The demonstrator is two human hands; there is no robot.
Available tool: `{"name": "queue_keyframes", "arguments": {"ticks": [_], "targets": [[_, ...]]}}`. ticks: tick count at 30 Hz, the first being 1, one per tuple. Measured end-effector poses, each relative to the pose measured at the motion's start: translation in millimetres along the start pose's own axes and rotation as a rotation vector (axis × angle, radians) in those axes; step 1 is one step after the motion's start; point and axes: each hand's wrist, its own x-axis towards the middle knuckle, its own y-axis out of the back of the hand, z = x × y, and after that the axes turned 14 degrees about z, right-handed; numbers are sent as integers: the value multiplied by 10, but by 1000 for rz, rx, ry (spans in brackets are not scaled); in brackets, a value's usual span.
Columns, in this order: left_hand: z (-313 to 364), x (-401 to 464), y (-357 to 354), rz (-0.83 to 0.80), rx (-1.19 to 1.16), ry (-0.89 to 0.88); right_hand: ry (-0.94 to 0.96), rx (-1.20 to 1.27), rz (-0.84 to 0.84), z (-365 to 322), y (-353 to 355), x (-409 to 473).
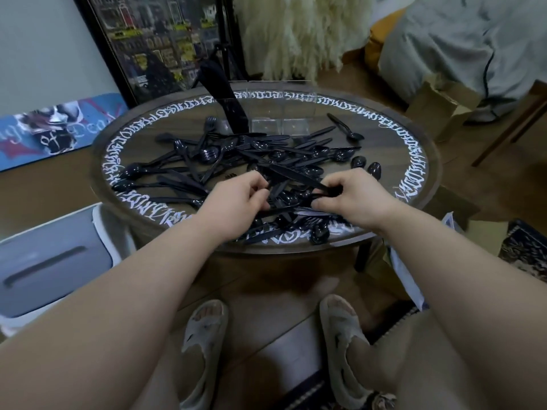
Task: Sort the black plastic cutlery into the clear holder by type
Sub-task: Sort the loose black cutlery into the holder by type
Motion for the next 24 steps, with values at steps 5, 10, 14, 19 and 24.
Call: {"name": "queue_keyframes", "arguments": {"ticks": [5,10,14,19,24], "targets": [[28,-61,-42,-144,27,10,8,-22,95,-5,-280,53],[-264,-28,129,-74,218,45,-9,-389,7,174,-248,132],[-426,-57,119,-186,330,19,-89,-529,-59,301,-246,148],[-428,-13,-39,-257,427,-29,-124,-503,-13,297,-303,214],[-447,50,-106,-250,427,-13,-121,-517,-56,303,-315,255]]}}
